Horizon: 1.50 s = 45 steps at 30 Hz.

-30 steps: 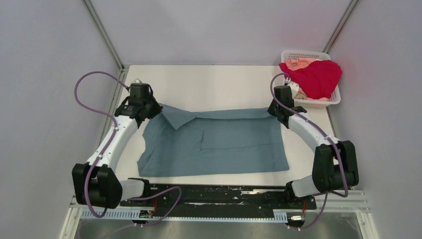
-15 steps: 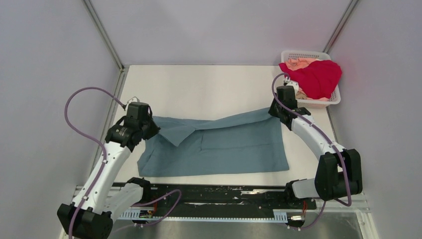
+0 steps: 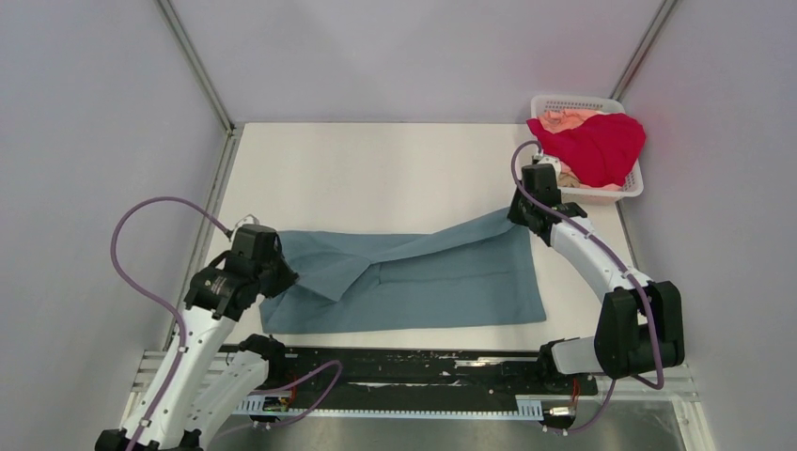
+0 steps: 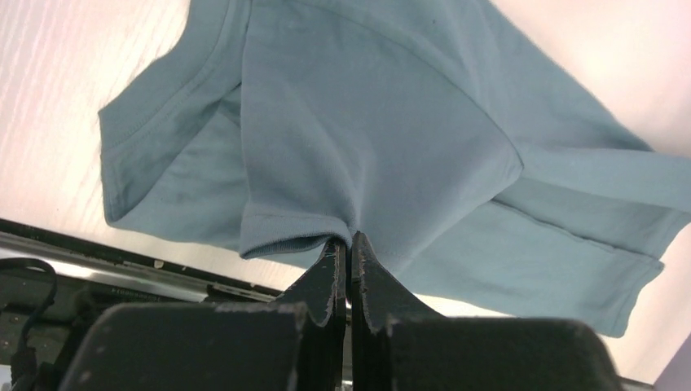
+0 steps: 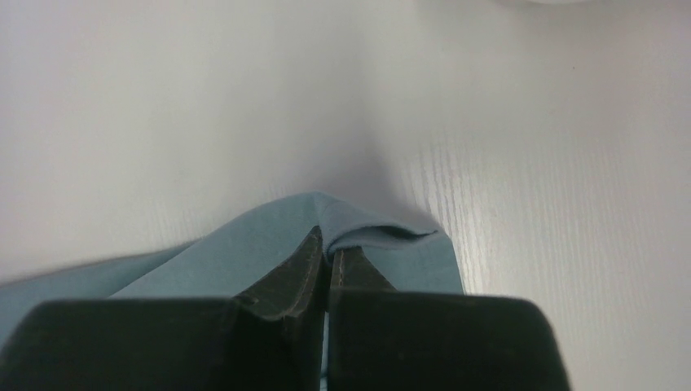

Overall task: Fold and stack the t-shirts
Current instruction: Fold the other side of the tshirt into a rectangle

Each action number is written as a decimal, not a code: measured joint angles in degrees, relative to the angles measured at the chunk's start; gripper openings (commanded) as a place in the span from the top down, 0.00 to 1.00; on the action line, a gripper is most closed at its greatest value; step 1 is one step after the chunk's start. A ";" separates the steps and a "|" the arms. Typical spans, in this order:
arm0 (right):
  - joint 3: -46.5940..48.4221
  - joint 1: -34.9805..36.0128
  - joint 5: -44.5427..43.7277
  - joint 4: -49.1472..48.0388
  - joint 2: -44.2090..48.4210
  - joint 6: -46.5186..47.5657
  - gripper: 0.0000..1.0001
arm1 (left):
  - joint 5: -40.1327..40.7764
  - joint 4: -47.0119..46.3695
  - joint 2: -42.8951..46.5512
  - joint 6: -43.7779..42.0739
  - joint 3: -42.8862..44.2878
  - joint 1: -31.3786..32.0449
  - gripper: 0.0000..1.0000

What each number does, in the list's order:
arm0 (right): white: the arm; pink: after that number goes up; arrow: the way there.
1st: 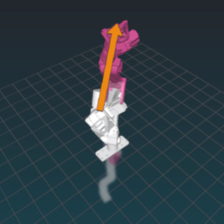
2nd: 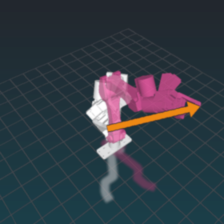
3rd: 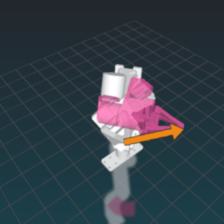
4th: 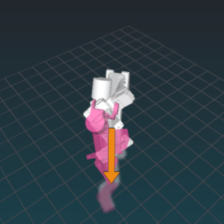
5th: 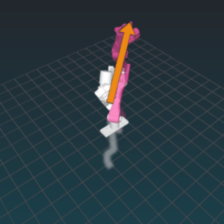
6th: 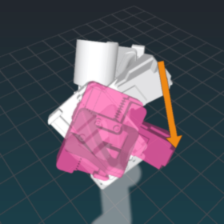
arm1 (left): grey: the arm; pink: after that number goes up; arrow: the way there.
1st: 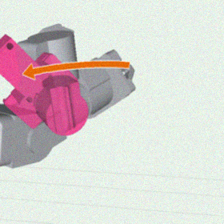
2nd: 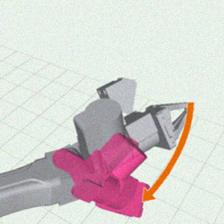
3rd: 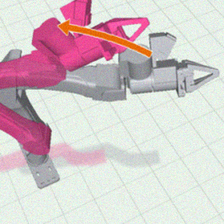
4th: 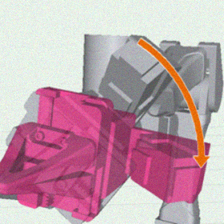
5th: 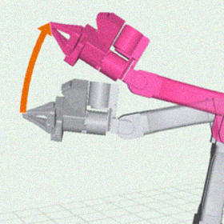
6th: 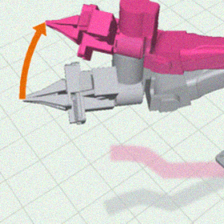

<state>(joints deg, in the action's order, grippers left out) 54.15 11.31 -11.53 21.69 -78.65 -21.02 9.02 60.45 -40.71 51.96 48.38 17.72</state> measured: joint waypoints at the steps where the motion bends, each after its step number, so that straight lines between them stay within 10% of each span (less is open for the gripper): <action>1: 0.00 0.00 0.13 0.48 0.00 0.20 1.00 | -0.24 0.24 0.09 0.13 -0.57 0.11 0.99; 10: 0.20 0.00 0.50 3.98 -0.87 1.97 0.99 | -4.31 1.75 0.17 1.31 -8.57 0.42 0.95; 15: 0.46 0.00 -0.37 6.84 -3.52 2.32 0.91 | -5.95 2.23 1.16 2.47 -11.87 0.63 0.63; 18: 0.44 0.00 -0.96 8.15 -4.39 2.27 0.67 | -7.21 2.19 1.11 3.37 -14.62 0.70 0.30; 20: 0.44 0.00 -1.79 8.87 -4.74 1.95 0.31 | -7.72 2.60 0.66 3.52 -15.45 0.94 0.08; 22: 0.44 0.00 -3.06 9.46 -4.74 1.44 0.15 | -8.07 2.56 0.42 3.61 -15.39 1.27 0.01; 24: 0.44 0.00 -5.16 9.94 -4.57 0.72 0.01 | -8.72 1.86 0.81 3.30 -14.71 1.66 0.00; 32: 0.39 -0.04 -11.56 12.44 5.11 -2.34 0.00 | -11.13 -6.29 2.71 -1.36 -7.52 2.58 0.00; 45: -7.04 -0.13 21.53 0.61 3.28 2.54 0.00 | -18.03 -37.13 -29.99 -4.79 -10.29 -0.52 0.00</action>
<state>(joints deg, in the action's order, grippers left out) 47.11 11.18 10.00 22.31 -75.37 -18.48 -9.02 23.31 -70.70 47.18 38.09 17.19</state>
